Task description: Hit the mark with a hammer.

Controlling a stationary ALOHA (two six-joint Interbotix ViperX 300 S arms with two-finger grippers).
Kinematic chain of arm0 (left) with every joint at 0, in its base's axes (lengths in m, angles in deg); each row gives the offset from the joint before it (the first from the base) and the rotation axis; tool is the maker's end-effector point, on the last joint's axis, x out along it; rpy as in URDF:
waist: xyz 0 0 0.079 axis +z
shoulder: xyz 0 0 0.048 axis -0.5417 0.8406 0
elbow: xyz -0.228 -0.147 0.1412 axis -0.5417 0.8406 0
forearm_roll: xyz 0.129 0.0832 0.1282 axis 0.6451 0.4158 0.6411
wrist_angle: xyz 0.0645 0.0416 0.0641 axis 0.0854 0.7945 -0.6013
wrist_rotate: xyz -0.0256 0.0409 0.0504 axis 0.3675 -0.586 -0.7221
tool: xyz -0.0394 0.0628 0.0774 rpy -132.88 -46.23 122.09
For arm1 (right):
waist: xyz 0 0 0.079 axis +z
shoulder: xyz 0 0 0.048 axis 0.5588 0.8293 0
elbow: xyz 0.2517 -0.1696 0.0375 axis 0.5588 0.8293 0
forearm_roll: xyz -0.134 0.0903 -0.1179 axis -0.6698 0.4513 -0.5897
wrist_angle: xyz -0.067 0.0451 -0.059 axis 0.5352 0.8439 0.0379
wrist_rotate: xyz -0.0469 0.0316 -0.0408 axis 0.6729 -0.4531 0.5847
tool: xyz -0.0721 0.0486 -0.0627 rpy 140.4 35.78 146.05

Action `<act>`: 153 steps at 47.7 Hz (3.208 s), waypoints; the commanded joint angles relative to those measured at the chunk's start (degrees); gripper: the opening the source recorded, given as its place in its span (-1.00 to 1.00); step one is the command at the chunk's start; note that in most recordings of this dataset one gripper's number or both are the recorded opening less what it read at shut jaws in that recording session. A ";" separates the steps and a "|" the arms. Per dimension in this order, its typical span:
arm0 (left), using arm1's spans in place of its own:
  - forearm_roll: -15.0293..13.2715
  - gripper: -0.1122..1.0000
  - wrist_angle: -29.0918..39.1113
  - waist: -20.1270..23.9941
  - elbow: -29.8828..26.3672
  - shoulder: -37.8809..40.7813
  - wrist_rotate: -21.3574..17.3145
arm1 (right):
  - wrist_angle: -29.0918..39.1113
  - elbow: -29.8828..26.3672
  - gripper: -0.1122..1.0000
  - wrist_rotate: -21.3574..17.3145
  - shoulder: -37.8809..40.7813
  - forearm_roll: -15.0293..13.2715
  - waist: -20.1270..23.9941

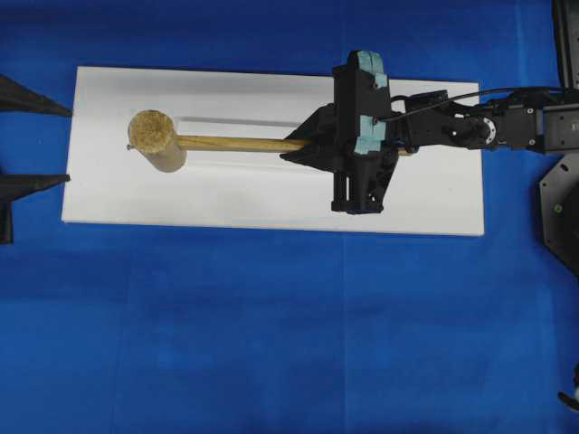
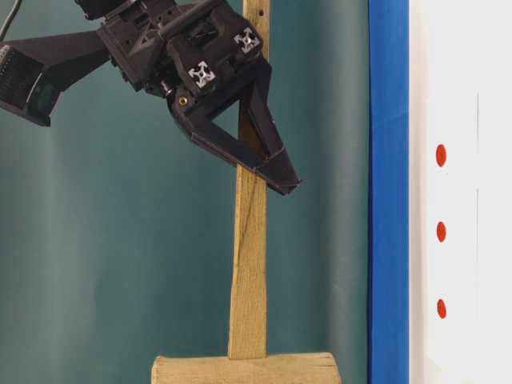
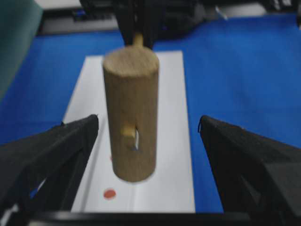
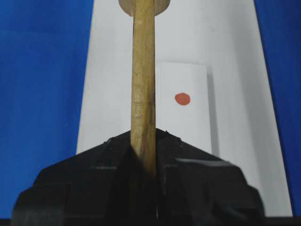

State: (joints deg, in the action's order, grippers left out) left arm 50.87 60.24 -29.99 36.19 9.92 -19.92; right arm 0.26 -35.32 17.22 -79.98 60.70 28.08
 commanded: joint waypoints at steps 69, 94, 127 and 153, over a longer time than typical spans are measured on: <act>0.00 0.06 -20.83 1.93 -12.13 38.85 -0.26 | 0.09 -2.20 -0.76 0.18 -0.79 -0.97 0.53; -0.09 -0.02 -20.74 1.93 -12.04 38.67 -0.18 | -0.44 -2.02 -0.40 0.00 -0.88 -1.32 0.53; -0.35 -0.02 -20.74 2.11 -14.15 38.32 21.09 | -7.38 0.70 0.87 1.14 -4.92 -8.96 2.64; -0.26 -0.02 -20.65 1.93 -14.94 38.32 69.35 | -7.29 0.79 0.87 1.67 -3.78 -12.57 2.64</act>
State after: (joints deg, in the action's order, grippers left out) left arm 50.61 40.03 -27.97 23.01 49.12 46.00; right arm -6.77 -33.91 18.80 -83.50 48.39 30.72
